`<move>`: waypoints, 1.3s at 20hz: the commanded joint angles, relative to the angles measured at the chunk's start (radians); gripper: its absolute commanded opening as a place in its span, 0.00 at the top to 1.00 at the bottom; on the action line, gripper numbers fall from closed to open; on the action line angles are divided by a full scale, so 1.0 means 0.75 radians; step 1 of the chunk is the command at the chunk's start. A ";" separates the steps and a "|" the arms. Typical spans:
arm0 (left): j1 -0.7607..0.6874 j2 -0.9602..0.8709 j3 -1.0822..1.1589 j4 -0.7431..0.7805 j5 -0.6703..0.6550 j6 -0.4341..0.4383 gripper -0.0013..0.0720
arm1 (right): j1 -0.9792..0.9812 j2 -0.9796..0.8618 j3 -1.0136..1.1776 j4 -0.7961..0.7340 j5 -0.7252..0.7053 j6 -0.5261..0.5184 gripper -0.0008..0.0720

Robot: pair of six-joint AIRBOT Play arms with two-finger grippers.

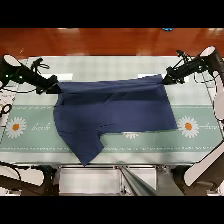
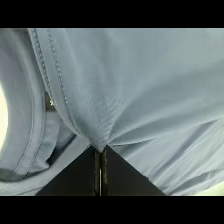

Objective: Fold the shirts.

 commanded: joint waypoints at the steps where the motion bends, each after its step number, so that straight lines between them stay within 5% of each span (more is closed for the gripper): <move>1: 0.001 -0.001 -0.050 0.011 -0.027 0.006 0.95 | 0.014 -0.001 -0.006 -0.065 0.011 0.023 0.96; 4: 0.001 -0.001 -0.049 0.009 -0.034 0.001 0.95 | 0.035 -0.001 -0.005 -0.127 0.021 0.074 0.93; 5: 0.001 -0.001 -0.049 0.010 -0.043 -0.026 0.88 | 0.036 0.000 -0.005 -0.133 0.023 0.113 0.69; 6: 0.001 0.001 -0.048 0.010 -0.061 -0.041 0.54 | 0.035 0.002 -0.005 -0.133 0.032 0.144 0.40; 7: 0.002 0.004 -0.045 0.011 -0.077 -0.044 0.29 | 0.034 0.006 -0.005 -0.133 0.058 0.168 0.42; 12: 0.034 0.202 -0.086 0.164 -0.099 -0.051 0.29 | -0.042 0.231 -0.129 -0.277 0.063 0.206 0.42; 16: 0.228 0.565 -0.520 0.198 0.006 -0.055 0.29 | -0.181 0.644 -0.798 -0.267 -0.278 0.192 0.42; 21: 0.639 1.051 -1.199 -0.480 0.145 0.141 0.29 | -0.431 1.089 -1.568 0.219 -0.570 -0.136 0.42; 26: 0.645 1.047 -1.411 -0.258 0.152 0.060 0.29 | -0.480 1.248 -1.734 0.318 -0.507 -0.224 0.42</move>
